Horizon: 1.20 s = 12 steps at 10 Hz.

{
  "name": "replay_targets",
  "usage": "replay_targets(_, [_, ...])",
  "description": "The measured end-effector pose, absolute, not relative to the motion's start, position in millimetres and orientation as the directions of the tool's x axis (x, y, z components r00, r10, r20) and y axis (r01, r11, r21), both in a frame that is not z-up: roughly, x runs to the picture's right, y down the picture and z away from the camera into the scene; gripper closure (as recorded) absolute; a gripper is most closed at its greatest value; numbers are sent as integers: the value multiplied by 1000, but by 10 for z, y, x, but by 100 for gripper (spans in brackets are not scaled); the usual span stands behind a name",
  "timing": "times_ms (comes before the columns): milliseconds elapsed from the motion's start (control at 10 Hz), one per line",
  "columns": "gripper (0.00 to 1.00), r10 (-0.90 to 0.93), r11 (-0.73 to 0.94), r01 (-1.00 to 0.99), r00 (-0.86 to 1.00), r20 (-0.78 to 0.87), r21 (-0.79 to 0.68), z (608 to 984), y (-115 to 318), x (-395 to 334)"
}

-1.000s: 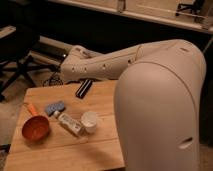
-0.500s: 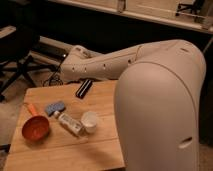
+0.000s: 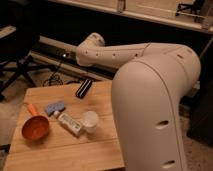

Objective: Push the eraser across the table

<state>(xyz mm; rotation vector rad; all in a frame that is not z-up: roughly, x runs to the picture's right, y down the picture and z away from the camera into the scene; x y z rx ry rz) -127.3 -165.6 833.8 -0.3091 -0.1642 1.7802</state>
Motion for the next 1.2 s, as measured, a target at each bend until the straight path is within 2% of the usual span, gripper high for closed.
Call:
replay_targets(100, [95,968,-242,-927,-210,-139,-286,8479,-1718,-1232])
replay_targets(300, [95,958,-247,-915,-182,-219,-318,9000,-1627,-1307])
replay_targets(600, [95,956,-204,-934,-126,-265,-293,9652,-1488,-1405])
replay_targets(900, [95,967,-151,-958,-92,-238,-243,9979,-1600,-1409])
replay_targets(1200, [95,970,-120,-969,-68,-235,-215,10202,-1525,-1431])
